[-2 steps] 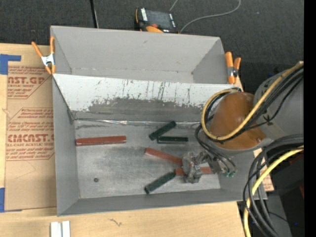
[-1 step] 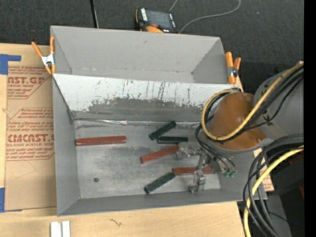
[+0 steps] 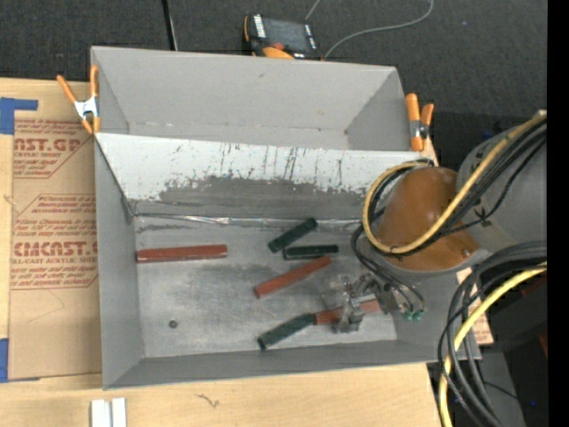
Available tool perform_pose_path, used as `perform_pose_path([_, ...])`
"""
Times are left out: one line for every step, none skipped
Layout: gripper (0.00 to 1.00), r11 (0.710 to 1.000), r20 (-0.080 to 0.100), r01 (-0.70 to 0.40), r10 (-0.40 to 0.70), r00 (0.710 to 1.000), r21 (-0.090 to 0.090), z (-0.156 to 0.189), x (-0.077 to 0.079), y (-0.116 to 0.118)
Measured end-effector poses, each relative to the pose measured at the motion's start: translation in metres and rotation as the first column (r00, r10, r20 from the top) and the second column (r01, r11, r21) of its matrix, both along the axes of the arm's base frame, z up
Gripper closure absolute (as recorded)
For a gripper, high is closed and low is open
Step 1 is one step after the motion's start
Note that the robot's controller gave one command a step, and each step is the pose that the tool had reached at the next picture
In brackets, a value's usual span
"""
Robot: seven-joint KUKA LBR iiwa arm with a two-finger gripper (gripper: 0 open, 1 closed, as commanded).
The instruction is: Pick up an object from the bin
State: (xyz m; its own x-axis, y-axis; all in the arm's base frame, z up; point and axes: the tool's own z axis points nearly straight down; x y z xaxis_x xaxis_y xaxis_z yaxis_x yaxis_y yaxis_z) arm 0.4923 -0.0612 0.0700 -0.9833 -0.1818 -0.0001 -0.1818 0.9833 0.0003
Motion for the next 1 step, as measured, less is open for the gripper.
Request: perform_pose_path([1.00,0.997,0.009,0.078,-0.078,0.997,-0.001,0.1601,0.0100,-0.0146])
